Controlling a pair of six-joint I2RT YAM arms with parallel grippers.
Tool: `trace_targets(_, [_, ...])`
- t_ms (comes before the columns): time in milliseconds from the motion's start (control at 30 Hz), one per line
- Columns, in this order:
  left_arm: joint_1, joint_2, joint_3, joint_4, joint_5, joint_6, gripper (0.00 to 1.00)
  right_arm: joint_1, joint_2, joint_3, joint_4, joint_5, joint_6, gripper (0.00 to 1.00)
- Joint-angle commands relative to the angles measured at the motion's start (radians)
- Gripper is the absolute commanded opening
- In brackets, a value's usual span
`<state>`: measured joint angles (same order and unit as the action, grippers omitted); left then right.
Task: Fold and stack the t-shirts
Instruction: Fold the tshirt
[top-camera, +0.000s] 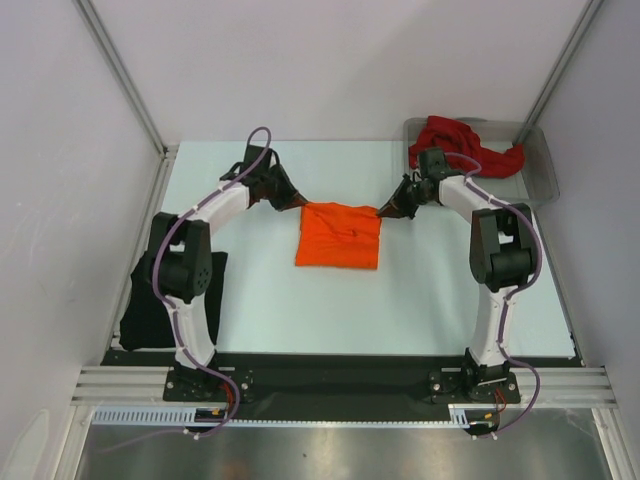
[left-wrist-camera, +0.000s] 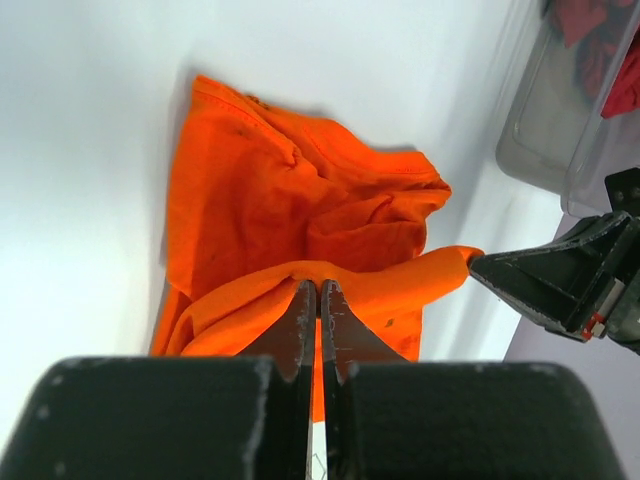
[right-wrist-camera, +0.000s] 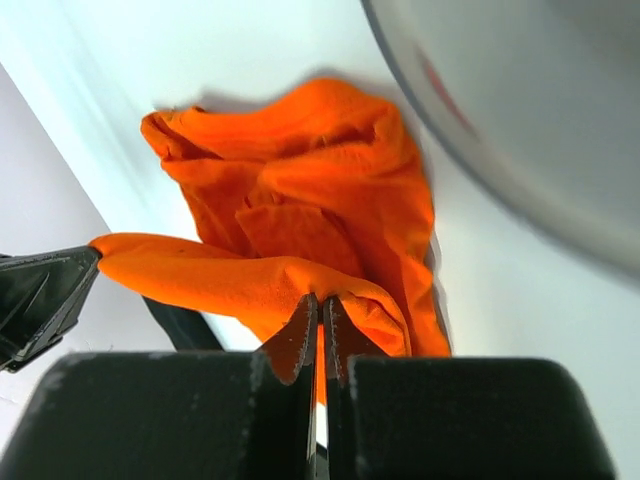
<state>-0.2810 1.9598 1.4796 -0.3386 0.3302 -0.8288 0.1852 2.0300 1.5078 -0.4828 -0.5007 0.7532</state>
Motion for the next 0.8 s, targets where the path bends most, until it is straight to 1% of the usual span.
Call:
trace_targets(0, [0.022,0.01,0.053,0.023,0.029,0.017,0.0,-0.006,0.036,0.092,-0.022,-0.045,-0.04,0.0])
trace_targets(133, [0.029,0.062,0.088,0.015,0.044,0.017,0.0,-0.006,0.076,0.121,-0.02,-0.056,-0.034,0.0])
trace_targets(533, [0.049,0.172,0.206,-0.016,0.067,0.025,0.0,-0.015,0.139,0.225,-0.068,-0.004,-0.058,0.0])
trace_targets(767, [0.065,0.224,0.251,-0.022,0.078,0.028,0.0,-0.018,0.177,0.282,-0.097,0.028,-0.071,0.0])
